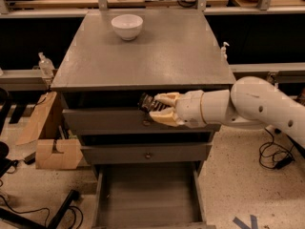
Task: Pick rxbar chocolate from bottom drawer and place on counter
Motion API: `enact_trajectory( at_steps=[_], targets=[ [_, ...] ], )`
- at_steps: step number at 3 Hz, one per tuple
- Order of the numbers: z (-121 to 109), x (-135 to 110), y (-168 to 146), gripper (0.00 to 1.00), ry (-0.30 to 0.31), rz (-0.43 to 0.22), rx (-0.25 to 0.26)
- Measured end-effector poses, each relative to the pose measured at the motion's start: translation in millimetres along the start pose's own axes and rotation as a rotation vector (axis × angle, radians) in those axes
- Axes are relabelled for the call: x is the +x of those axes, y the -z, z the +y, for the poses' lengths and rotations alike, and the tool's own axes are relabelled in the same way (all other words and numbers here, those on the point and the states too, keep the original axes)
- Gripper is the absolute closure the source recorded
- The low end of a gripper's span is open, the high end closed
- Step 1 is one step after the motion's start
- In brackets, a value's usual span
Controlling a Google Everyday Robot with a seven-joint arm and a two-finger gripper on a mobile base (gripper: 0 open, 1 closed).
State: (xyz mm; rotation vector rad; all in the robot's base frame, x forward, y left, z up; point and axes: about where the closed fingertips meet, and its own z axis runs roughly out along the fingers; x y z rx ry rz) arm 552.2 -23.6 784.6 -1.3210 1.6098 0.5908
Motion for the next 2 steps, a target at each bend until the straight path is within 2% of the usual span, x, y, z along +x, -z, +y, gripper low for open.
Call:
enact_trajectory(
  at_steps=[1, 2],
  targets=[
    [-21, -19, 2, 1.0, 0.018, 0.004, -0.005],
    [-55, -53, 13, 1.0, 0.052, 0.035, -0.007]
  ],
)
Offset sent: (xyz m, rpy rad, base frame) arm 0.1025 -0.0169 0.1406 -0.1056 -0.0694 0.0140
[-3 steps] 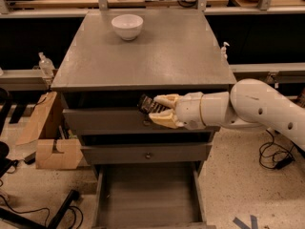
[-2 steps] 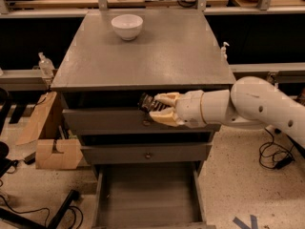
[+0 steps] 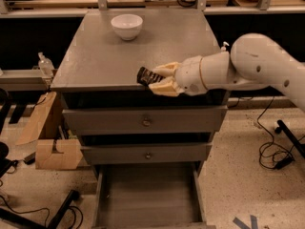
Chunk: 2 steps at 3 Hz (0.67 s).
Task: Pick rxbar chocolate from bottom drawer and place on counter
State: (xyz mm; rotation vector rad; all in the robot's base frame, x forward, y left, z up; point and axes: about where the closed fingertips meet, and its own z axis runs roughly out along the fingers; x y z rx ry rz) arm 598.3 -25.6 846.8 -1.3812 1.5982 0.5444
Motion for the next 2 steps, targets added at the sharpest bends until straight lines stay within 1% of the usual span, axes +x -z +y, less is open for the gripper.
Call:
enact_trajectory(
  at_steps=[1, 2],
  targets=[
    [-61, -37, 8, 1.0, 0.044, 0.023, -0.004],
    [-103, -54, 16, 1.0, 0.076, 0.028, 0.012]
  ],
)
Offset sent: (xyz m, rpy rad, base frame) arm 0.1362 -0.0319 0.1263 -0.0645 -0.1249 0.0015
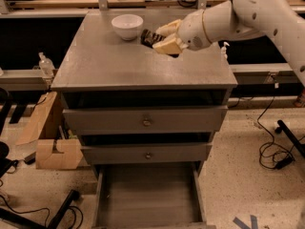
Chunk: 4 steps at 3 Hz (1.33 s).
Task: Pick rxbar chocolate from bottom drawer and place on counter
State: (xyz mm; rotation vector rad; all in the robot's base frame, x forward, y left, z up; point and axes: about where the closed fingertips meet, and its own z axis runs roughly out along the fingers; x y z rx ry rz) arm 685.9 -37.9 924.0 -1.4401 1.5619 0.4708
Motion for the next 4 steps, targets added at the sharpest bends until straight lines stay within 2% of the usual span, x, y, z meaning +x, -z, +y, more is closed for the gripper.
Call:
enact_trajectory(
  at_steps=[1, 2, 4],
  targets=[
    [-44.8, 9.9, 7.7, 1.0, -0.006, 0.004, 0.05],
    [-54.5, 4.1, 13.9, 0.83, 0.003, -0.005, 0.072],
    [-51.7, 4.0, 6.6, 0.37, 0.002, -0.007, 0.059]
  ],
)
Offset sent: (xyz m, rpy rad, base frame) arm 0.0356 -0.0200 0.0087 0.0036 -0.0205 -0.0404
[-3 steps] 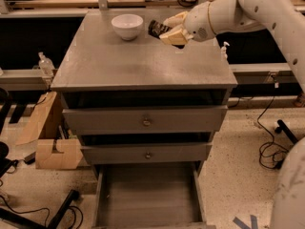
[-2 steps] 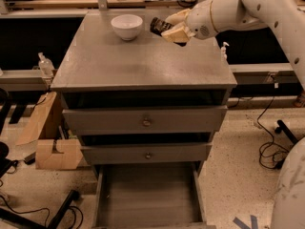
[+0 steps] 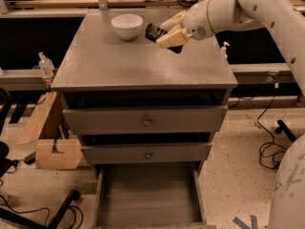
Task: Pick rxbar chocolate from bottom drawer and place on counter
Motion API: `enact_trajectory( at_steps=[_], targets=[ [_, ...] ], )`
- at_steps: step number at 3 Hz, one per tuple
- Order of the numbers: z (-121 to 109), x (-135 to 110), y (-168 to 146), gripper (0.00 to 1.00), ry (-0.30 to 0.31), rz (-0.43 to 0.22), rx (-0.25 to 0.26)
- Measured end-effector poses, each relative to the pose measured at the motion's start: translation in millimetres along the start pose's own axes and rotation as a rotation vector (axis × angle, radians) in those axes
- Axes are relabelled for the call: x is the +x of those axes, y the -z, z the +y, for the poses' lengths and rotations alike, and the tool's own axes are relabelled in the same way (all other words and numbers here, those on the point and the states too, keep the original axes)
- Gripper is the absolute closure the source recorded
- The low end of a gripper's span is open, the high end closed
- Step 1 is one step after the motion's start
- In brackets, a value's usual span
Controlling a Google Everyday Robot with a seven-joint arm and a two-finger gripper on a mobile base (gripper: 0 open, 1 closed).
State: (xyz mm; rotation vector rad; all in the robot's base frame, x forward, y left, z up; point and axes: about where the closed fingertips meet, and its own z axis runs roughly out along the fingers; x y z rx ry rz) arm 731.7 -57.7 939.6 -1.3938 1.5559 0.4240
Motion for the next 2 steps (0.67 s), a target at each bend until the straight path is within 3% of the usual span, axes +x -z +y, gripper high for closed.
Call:
enact_trajectory(
  at_steps=[1, 2],
  targets=[
    [1.2, -0.2, -3.2, 0.13, 0.0, -0.001, -0.005],
    [2.2, -0.4, -5.9, 0.0, 0.0, -0.002, -0.009]
  ],
)
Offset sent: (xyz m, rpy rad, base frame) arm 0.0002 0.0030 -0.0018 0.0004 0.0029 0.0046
